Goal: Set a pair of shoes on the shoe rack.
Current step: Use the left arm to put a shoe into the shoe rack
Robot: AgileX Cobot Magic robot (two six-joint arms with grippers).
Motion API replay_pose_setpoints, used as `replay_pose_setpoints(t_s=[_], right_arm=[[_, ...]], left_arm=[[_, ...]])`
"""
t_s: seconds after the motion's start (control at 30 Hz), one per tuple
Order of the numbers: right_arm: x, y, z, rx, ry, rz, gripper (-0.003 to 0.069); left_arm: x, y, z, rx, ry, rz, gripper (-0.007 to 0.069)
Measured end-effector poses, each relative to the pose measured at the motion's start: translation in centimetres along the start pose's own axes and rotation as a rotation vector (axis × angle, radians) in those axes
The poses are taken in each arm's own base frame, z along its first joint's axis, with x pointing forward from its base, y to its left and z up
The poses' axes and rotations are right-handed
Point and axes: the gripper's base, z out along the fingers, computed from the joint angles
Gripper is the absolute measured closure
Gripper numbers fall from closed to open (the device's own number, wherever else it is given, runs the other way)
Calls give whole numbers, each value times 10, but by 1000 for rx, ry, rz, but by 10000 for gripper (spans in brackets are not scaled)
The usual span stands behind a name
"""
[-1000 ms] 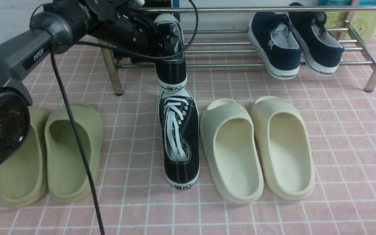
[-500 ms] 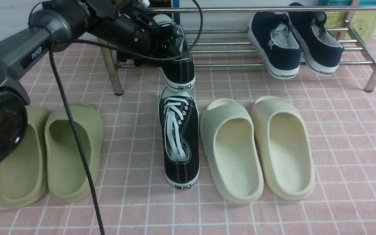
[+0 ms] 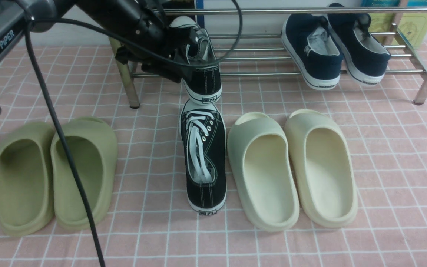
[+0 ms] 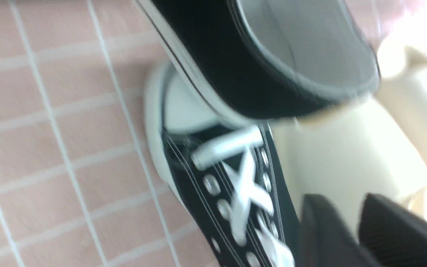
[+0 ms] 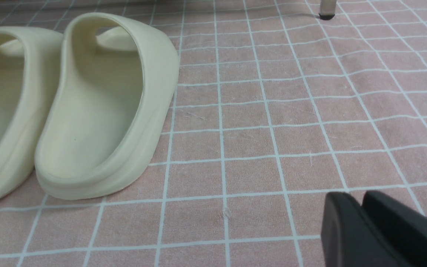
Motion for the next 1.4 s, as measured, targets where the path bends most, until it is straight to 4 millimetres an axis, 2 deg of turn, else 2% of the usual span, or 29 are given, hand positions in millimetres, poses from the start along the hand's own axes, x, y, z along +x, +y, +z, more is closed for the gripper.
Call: replay_pose_setpoints(t_s=[0.03,0.1,0.23,0.3,0.33,0.37,0.4,0.43,0.57,0.97,1.2,1.3,1.4], right_arm=[[0,0,0,0,0,0,568],[0,0,0,0,0,0,566],[0,0,0,0,0,0,561],[0,0,0,0,0,0,559],[0,0,0,0,0,0,557],[0,0,0,0,0,0,556],[0,0,0,0,0,0,556],[0,0,0,0,0,0,554],[0,0,0,0,0,0,550],[0,0,0,0,0,0,537],[0,0,0,0,0,0,532],[0,0,0,0,0,0,528],[0,0,0,0,0,0,524]], left_arm=[[3,-14,6,-3,23,58,562],[7,-40,17,-19,31,160,613],[8,-77,41,-97,-44,327,622],[8,-80,48,-128,-59,362,622],[8,-80,59,-172,-71,394,622],[8,-77,69,-212,-71,408,622],[7,-76,69,-218,-74,409,622],[7,-69,81,-264,-66,408,622],[6,-57,88,-355,-65,397,622],[-3,-45,81,-575,-185,271,622],[-2,-42,79,-587,-184,235,621],[1,-47,68,-578,-146,218,620],[5,-66,30,-549,-117,270,620]])
